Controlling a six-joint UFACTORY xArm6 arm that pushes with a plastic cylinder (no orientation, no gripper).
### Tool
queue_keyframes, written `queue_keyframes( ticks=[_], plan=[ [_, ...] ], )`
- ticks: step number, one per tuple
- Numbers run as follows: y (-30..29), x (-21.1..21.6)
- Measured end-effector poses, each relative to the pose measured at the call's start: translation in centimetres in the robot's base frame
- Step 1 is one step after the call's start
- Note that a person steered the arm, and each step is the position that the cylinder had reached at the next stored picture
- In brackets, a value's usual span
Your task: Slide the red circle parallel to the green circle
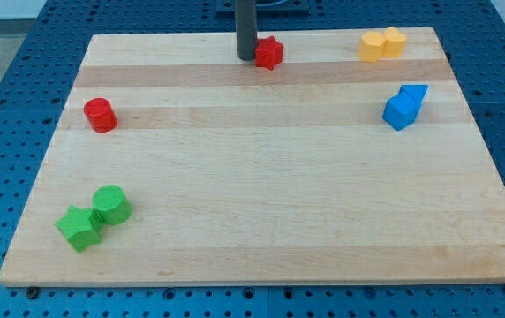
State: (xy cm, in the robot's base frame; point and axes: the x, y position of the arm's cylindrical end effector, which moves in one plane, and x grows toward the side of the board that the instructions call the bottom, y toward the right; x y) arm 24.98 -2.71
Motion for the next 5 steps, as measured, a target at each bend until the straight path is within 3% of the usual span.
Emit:
queue_keyframes(
  ticks=[2,5],
  plan=[
    [-8.3,0.3],
    [-22.3,6.0]
  ],
)
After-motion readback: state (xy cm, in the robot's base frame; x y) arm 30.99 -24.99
